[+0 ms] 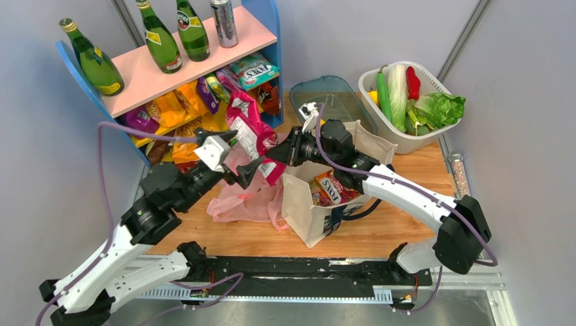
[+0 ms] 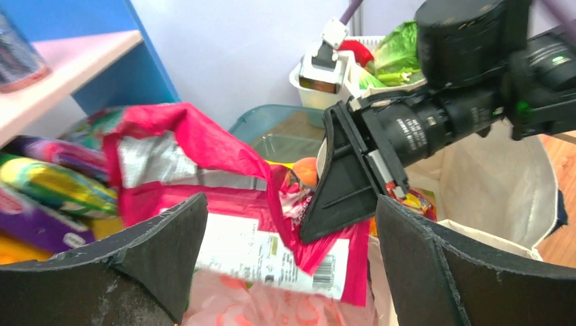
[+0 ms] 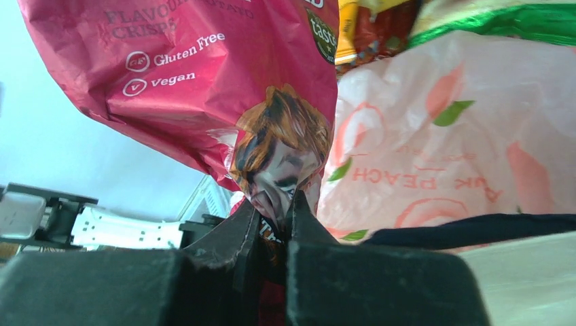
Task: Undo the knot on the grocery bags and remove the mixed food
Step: Pick up the potato chip from the takeout bag.
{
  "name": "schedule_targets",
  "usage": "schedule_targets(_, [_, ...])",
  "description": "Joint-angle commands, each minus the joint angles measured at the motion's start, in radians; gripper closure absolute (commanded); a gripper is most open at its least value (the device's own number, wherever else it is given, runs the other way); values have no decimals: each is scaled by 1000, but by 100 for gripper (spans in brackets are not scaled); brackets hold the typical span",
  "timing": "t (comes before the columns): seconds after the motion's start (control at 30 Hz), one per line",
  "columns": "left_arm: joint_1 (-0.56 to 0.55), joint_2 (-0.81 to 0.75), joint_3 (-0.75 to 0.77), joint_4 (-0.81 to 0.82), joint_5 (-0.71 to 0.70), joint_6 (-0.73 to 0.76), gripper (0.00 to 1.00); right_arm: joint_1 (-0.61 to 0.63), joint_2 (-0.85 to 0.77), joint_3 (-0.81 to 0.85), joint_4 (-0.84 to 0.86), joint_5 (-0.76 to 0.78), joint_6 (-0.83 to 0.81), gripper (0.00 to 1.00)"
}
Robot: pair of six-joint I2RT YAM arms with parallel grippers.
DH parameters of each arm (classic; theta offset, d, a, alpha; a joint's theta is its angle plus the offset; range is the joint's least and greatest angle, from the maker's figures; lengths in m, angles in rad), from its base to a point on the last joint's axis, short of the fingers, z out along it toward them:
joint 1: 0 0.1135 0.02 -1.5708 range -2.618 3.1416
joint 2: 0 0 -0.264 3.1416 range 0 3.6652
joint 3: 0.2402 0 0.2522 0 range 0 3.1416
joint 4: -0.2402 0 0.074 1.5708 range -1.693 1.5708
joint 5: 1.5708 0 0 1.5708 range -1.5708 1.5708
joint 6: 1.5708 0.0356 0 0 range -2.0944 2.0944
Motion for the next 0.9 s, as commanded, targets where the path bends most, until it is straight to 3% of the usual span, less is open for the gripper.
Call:
schedule_targets(0.0, [0, -87, 71, -139, 6, 58, 0, -51, 47, 52, 100, -39, 63, 100])
schedule_targets(0.13, [-1, -131, 85, -216, -78, 98, 0, -72, 126, 94, 108, -108, 107, 100])
schedule_targets(0.4, [0, -222, -46, -110, -347, 141, 0, -92, 250, 73, 211, -213, 287, 100])
schedule_targets(0.87, [0, -266, -105, -53, -426, 193, 0, -144, 345, -25, 373, -211, 498, 100])
